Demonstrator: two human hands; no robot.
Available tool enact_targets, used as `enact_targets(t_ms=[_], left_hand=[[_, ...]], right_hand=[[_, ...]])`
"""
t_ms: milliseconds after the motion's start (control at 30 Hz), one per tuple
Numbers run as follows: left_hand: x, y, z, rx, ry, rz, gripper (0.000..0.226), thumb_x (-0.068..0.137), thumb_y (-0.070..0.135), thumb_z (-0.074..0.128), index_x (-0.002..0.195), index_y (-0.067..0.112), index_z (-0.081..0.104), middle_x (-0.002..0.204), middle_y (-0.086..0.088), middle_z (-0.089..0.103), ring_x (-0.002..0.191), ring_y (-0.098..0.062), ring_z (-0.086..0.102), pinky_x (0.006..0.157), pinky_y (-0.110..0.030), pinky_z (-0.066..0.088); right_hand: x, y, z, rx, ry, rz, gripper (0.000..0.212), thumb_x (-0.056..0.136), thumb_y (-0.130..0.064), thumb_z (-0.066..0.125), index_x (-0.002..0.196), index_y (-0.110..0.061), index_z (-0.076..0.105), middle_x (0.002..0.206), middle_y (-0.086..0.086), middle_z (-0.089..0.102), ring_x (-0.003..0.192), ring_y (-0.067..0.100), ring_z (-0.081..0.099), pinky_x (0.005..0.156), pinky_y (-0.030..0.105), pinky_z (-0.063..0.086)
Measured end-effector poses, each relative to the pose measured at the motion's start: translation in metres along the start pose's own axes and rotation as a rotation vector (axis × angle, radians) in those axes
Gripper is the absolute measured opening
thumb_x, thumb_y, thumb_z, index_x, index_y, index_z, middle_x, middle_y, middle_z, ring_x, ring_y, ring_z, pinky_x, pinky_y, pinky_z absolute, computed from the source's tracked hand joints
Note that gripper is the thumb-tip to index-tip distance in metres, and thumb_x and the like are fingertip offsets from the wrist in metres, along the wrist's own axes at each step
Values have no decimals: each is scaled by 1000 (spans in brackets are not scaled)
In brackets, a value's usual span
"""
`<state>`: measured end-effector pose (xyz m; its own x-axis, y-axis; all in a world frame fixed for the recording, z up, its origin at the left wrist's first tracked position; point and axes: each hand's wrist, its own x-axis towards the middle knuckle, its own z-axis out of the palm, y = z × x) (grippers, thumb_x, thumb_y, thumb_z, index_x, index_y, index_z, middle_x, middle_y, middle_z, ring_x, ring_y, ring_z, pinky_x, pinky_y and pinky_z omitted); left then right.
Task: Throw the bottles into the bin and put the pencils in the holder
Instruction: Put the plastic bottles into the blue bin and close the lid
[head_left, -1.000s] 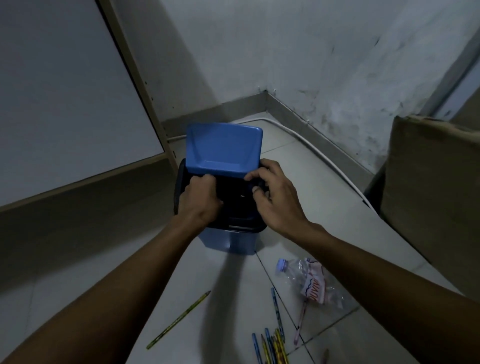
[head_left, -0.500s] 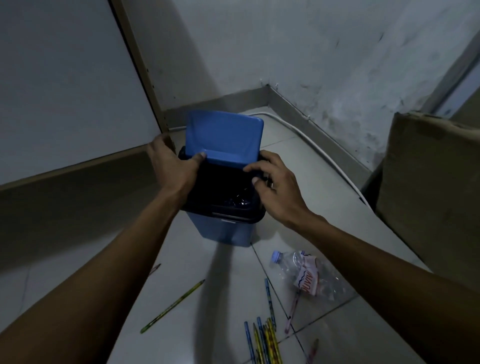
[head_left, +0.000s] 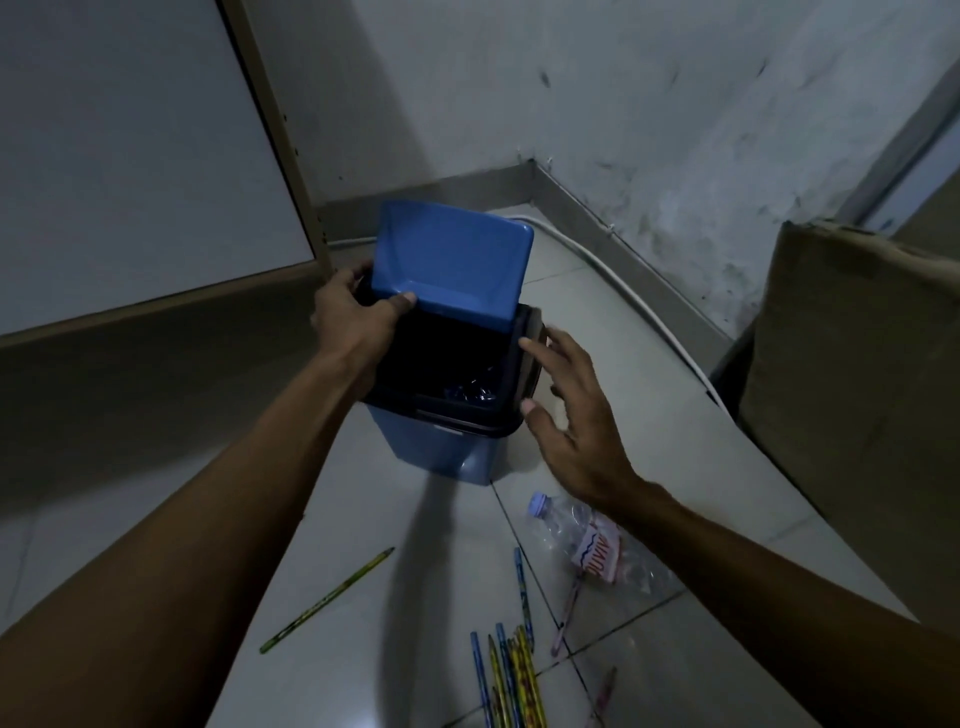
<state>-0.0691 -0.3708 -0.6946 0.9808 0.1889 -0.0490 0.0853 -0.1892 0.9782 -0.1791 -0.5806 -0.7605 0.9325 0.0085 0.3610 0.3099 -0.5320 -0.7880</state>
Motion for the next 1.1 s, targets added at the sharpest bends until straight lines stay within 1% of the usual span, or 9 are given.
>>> enact_targets(t_ms=[133, 267, 367, 500, 600, 700, 833, 1000, 1100], left_hand=[[1, 0, 0, -27, -35, -42, 62, 81, 16, 74, 138, 23, 51, 134, -2, 58, 115, -22, 60, 93, -42, 56], [1, -3, 0, -43, -24, -41, 61, 79, 18, 76, 135, 24, 55, 129, 0, 63, 111, -21, 64, 92, -42, 57], [2, -5, 0, -33, -35, -25, 59, 80, 19, 75, 135, 24, 54, 130, -1, 60, 114, -21, 62, 93, -44, 56], [2, -5, -2, -42, -60, -37, 61, 81, 17, 74, 137, 23, 51, 131, -1, 60, 115, -22, 61, 95, -46, 55], [1, -3, -3, -56, -78, -41, 61, 81, 16, 74, 137, 22, 52, 131, -1, 60, 115, -22, 62, 94, -46, 55], [0, -2, -5, -65, -72, -41, 61, 80, 14, 75, 136, 21, 52, 131, -3, 60, 115, -23, 62, 94, -46, 55], [0, 1, -8, -71, -77, -66, 62, 78, 12, 77, 134, 22, 54, 131, -4, 61, 113, -24, 63, 94, -47, 55], [-2, 6, -10, -62, -75, -78, 62, 73, 10, 81, 130, 19, 57, 130, -5, 63, 109, -25, 65, 94, -46, 55], [-4, 10, -12, -40, -67, -74, 66, 73, 9, 82, 133, 16, 54, 133, -8, 60, 112, -26, 63, 96, -45, 54]], right_hand=[[-39, 42, -5, -265, -116, 248, 59, 76, -30, 70, 130, -17, 51, 133, 1, 47, 125, 20, 47, 93, 35, 50], [-70, 85, -9, -668, -618, 559, 114, 63, -55, 80, 152, -17, 20, 158, 10, 21, 148, 30, 12, 114, 45, 29], [-81, 95, -4, -726, -702, 579, 114, 71, -50, 76, 154, -22, 4, 161, 7, 12, 150, 30, 2, 118, 48, 15], [-90, 103, -1, -763, -669, 514, 95, 80, -44, 69, 153, -20, 14, 154, 6, 29, 144, 25, 26, 117, 45, 16], [-88, 101, -7, -765, -605, 442, 95, 73, -45, 72, 151, -20, 23, 147, 7, 38, 132, 28, 41, 107, 43, 33], [-74, 80, -26, -458, -441, 316, 104, 59, -40, 82, 148, -20, 32, 132, 7, 47, 115, 26, 53, 87, 37, 50], [-49, 16, -55, 75, -161, 243, 96, 53, -41, 79, 138, -38, 36, 125, -8, 51, 109, 2, 57, 79, 19, 55], [-16, -67, -72, 558, 18, 21, 101, 60, -31, 83, 141, -1, 31, 131, 24, 50, 115, 34, 61, 89, 43, 56], [3, -100, -60, 580, 102, -92, 81, 69, -15, 75, 135, 0, 31, 131, 28, 47, 117, 35, 59, 92, 44, 55]])
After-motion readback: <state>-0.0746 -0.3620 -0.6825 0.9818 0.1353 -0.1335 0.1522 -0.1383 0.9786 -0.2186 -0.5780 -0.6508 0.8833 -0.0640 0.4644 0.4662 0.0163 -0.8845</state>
